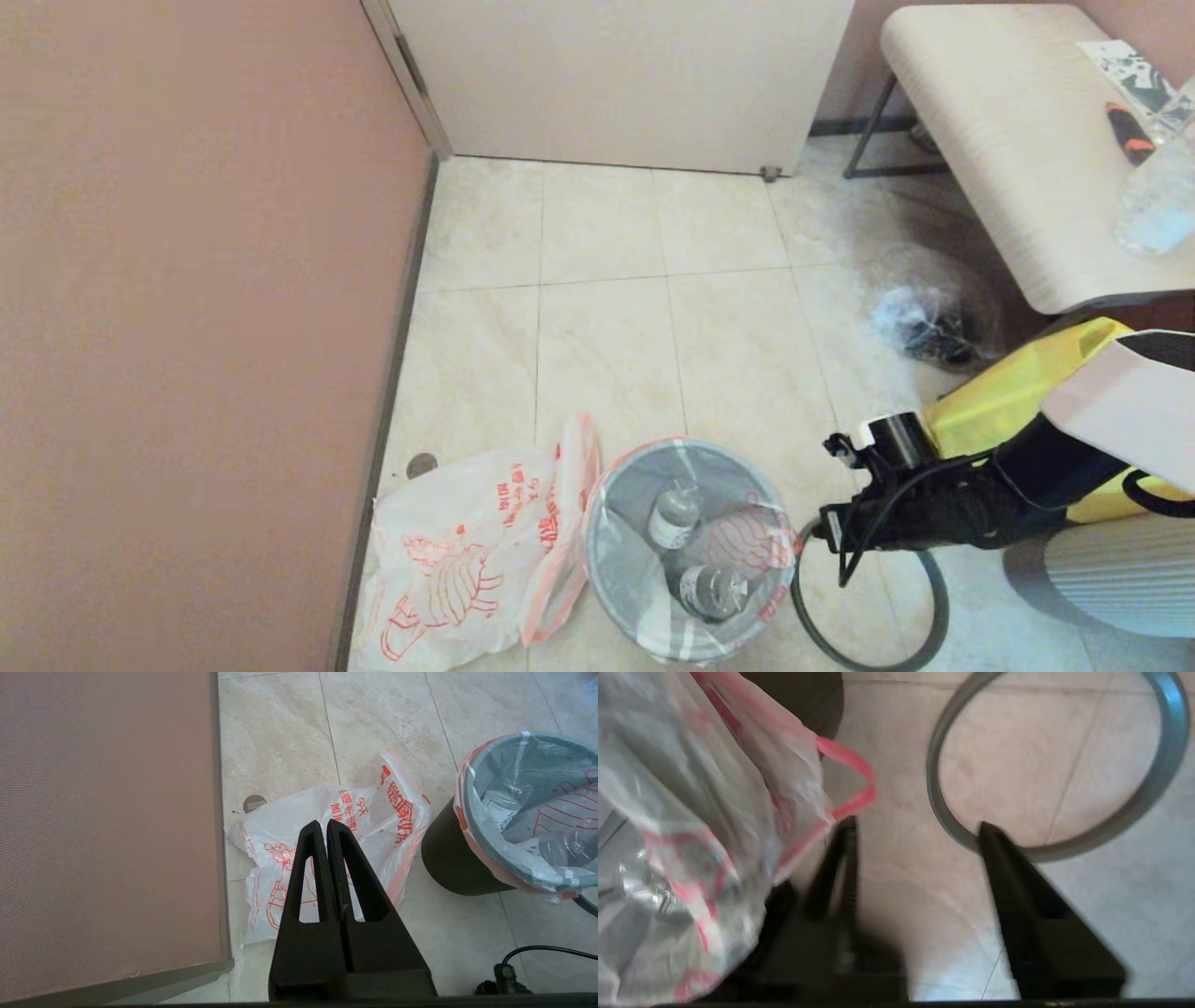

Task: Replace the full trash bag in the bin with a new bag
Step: Place the trash bag on the floor

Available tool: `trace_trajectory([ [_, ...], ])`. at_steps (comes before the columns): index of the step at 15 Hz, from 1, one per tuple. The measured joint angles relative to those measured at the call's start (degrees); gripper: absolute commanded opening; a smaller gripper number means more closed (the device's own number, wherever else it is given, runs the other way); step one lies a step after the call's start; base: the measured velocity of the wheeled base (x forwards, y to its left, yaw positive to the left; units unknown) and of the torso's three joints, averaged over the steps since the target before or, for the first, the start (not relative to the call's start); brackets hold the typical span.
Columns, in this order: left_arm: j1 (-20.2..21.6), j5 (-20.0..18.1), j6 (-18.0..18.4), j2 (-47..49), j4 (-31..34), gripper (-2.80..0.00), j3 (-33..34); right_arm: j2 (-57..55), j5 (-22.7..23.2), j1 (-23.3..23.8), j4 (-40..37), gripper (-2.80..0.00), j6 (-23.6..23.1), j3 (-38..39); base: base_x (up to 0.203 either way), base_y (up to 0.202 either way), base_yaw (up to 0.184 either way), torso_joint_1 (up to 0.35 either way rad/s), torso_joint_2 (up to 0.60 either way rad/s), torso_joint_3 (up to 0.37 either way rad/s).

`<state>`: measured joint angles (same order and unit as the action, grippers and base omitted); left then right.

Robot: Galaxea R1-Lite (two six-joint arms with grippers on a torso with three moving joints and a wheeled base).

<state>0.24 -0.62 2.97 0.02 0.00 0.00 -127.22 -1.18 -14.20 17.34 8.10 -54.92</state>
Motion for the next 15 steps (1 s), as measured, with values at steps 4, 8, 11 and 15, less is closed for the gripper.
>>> trace_trajectory([
  [4, 0.0, 0.0, 0.0, 0.0, 0.0, -2.80, 0.0, -4.1, -1.7, -1.3, 0.0, 0.00, -0.1, -3.7, 0.000, 0.000, 0.000, 0.000, 0.00, 0.000],
  [8, 0.0, 0.0, 0.0, 0.0, 0.0, -2.80, 0.0, -8.5, -2.4, -1.4, 0.0, 0.00, -0.1, -8.1, 0.000, 0.000, 0.000, 0.000, 0.00, 0.000],
  [11, 0.0, 0.0, 0.0, 0.0, 0.0, -2.80, 0.0, -10.9, -3.5, -1.4, 0.0, 0.00, -0.8, -10.1, 0.000, 0.000, 0.000, 0.000, 0.00, 0.000],
  [15, 0.0, 0.0, 0.0, 0.0, 0.0, -2.80, 0.0, -13.1, -3.6, -0.8, 0.0, 0.00, -0.9, -11.4, 0.000, 0.000, 0.000, 0.000, 0.00, 0.000],
])
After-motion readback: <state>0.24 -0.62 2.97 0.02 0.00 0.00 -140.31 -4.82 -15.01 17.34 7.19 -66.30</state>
